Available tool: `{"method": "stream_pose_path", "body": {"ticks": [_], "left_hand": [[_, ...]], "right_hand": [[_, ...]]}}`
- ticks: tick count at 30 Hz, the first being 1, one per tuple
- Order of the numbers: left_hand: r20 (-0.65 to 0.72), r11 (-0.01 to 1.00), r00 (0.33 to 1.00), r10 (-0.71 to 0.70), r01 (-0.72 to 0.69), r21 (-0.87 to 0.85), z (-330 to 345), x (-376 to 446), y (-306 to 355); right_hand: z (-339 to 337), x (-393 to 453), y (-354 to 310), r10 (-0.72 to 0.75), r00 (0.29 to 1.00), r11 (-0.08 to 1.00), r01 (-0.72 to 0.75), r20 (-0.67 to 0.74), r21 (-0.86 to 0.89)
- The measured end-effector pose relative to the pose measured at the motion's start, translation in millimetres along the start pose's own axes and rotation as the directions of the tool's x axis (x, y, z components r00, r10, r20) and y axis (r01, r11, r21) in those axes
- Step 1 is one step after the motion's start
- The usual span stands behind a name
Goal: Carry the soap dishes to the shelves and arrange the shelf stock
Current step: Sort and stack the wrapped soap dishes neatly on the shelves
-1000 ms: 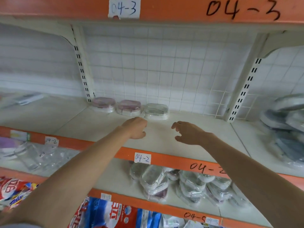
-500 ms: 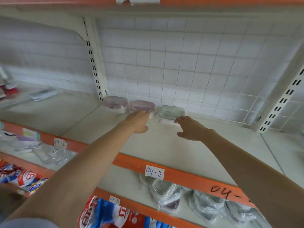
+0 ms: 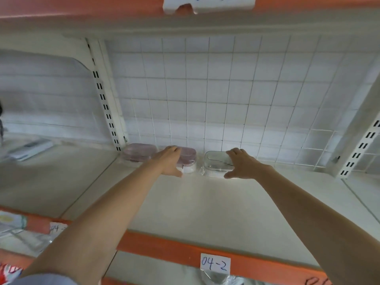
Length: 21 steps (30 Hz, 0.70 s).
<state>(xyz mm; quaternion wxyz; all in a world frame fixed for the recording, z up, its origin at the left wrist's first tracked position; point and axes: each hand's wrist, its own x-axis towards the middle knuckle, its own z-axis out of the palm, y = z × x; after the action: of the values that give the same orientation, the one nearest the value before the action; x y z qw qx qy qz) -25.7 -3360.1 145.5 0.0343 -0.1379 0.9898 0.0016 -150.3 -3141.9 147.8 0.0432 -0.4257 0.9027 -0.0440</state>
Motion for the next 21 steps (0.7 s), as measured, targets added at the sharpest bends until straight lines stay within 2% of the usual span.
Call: {"method": "stream_pose_path", "body": {"ticks": [6,13,18,21], "left_hand": [[0.048,0.998,0.999,0.01,-0.008,-0.055,-5.9,17.5,-11.0],[0.12,0.999,0.993,0.02,-0.014,-0.045,3.0,27.6,-14.4],[0.02,1.0,1.0,0.022,-0.022,-0.021,8.7,29.3,-10.7],[0.024,1.0,0.999,0.026,-0.026,0.002,6.6,29.4,-9.1]], "right_hand": [[2.7,11.0,0.9,0.04,0.999,0.999,-0.041,0.019,0.034],[9.8,15.0,-5.3,0.083,0.993,0.996,-0.082,0.081,-0.015],[10.4,14.0,-8.0,0.105,0.994,0.992,-0.105,0.011,-0.065],[9.6,9.7,-10.0,0.133,0.99,0.989,-0.131,0.034,-0.066]]}}
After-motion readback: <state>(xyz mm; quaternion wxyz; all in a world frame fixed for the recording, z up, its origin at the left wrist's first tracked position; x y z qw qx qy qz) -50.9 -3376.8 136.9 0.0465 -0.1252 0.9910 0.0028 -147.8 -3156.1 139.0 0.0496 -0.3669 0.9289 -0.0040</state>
